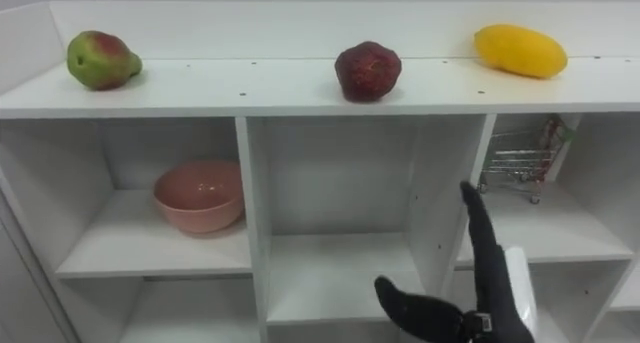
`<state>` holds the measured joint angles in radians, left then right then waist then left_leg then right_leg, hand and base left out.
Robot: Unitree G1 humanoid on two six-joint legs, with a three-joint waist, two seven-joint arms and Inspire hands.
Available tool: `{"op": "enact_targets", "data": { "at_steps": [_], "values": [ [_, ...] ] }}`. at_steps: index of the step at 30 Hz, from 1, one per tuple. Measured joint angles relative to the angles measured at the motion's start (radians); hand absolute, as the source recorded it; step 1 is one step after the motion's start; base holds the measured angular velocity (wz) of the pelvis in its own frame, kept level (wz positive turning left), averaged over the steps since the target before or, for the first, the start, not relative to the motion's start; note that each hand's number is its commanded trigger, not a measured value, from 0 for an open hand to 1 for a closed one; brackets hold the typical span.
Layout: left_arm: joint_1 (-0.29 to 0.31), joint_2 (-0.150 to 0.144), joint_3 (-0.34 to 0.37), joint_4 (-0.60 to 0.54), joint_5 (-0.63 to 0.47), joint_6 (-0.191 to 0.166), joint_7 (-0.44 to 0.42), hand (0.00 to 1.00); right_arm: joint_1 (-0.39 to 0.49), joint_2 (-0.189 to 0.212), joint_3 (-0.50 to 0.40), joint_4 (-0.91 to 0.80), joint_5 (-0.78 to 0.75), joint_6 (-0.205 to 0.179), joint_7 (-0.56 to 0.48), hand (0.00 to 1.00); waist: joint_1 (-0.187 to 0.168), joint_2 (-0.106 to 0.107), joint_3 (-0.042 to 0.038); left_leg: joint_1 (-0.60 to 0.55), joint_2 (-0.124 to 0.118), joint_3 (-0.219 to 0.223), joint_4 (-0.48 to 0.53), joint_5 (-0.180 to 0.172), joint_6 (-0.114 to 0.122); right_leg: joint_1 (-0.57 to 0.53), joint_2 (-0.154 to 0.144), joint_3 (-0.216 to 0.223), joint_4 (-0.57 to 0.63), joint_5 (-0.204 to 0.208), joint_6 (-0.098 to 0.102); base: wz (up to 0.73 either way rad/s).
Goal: Arrange fruit in the closet
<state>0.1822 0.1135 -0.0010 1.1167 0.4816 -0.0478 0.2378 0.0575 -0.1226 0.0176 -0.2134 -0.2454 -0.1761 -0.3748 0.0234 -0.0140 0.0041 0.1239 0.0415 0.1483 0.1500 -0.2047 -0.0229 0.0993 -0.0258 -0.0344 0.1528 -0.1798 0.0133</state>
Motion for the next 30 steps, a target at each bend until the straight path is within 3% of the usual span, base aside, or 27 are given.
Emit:
{"op": "enact_targets", "data": {
  "at_steps": [3, 8, 14, 23, 30],
  "values": [
    [0.002, 0.001, -0.006, 0.014, 0.002, -0.014, 0.016, 0.0, -0.001, -0.001, 0.0, -0.11, -0.036, -0.031, -0.053, 0.0, 0.01, 0.002, 0.0006, 0.003, 0.0, 0.001, 0.0, 0.0, 0.0, 0.002, 0.001, -0.001, -0.001, 0.0, 0.0, -0.03],
    [0.001, 0.004, -0.024, 0.046, 0.002, -0.025, 0.021, 0.0, -0.02, -0.004, 0.001, -0.157, -0.042, -0.091, -0.118, 0.0, 0.011, 0.002, 0.0005, 0.007, 0.001, 0.002, 0.0, 0.0, 0.0, 0.006, 0.001, -0.003, 0.001, 0.0, 0.0, 0.0],
    [-0.001, 0.005, -0.026, 0.052, 0.002, -0.025, 0.005, 0.0, -0.069, -0.011, 0.001, -0.157, -0.035, -0.096, -0.149, 0.0, 0.015, -0.002, 0.0028, 0.001, 0.002, 0.001, 0.002, -0.001, 0.002, -0.007, 0.001, -0.008, 0.017, 0.001, 0.0, 0.02],
    [-0.01, 0.013, -0.051, 0.051, 0.003, -0.009, 0.005, 0.0, -0.169, -0.036, -0.002, -0.156, 0.044, -0.106, -0.137, 0.0, 0.028, -0.014, -0.0031, -0.008, 0.002, -0.001, 0.002, 0.0, 0.003, -0.013, 0.001, -0.024, 0.016, 0.003, 0.002, 0.0],
    [-0.02, 0.018, -0.031, 0.042, 0.034, 0.01, -0.028, 0.0, -0.258, -0.042, -0.027, -0.1, 0.12, -0.09, -0.107, 0.0, 0.039, -0.029, 0.0053, -0.008, 0.002, -0.015, 0.001, 0.0, 0.003, -0.009, -0.004, -0.072, 0.014, 0.003, 0.002, 0.05]
  ]
}}
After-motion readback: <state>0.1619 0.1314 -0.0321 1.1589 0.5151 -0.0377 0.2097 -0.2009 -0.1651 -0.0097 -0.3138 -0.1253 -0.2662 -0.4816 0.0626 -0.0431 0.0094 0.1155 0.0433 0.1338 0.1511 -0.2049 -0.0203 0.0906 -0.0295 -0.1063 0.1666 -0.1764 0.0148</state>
